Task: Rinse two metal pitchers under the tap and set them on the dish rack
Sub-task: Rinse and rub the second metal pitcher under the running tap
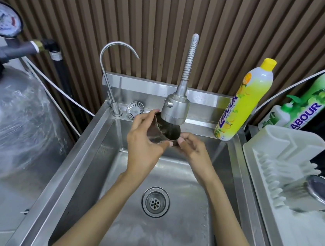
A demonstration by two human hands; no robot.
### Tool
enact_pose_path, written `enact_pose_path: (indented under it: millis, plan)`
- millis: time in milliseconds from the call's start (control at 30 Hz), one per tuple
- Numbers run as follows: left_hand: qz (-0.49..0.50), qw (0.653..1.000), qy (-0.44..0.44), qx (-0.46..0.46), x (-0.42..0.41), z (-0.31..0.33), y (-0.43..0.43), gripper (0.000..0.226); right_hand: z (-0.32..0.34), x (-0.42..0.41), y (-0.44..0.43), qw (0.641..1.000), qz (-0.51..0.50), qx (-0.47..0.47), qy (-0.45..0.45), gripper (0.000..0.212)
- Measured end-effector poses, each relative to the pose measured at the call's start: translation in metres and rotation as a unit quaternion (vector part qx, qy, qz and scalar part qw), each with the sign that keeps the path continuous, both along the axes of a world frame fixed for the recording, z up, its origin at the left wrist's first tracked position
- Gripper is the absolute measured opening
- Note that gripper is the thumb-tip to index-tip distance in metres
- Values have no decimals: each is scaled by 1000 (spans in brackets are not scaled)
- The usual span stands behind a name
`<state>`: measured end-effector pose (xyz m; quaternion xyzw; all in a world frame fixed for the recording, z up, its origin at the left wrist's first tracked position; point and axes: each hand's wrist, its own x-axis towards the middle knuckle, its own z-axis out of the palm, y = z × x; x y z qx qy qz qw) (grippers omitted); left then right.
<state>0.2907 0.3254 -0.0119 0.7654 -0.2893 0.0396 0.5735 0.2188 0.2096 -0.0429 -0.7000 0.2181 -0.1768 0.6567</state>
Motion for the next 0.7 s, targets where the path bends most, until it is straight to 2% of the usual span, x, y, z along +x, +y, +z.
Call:
enact_pose_path:
  millis: [133, 233, 333, 433, 533, 600, 700]
  plan:
    - [12, 994, 5, 106, 2, 12, 3, 74, -1, -5, 10, 999, -13, 42, -9, 19]
    - [4, 988, 39, 149, 5, 9, 4, 65, 7, -11, 8, 999, -28, -13, 34, 16]
    - [-37, 983, 136, 122, 7, 0, 4, 47, 22, -16, -3, 979, -51, -160, 117, 15]
    - [-100, 953, 279, 65, 9, -16, 0, 31, 41, -20, -10, 932, -50, -292, 208, 15]
    - [-135, 925, 355, -1, 6, -28, -7, 37, 50, -21, -9, 906, -67, -352, 226, 15]
    - [-137, 926, 348, -49, 4, -30, -12, 50, 49, -20, -10, 916, -88, -334, 206, 11]
    - [-108, 945, 293, -98, 2, -27, -17, 66, 40, -15, -14, 965, -109, -210, 115, 9]
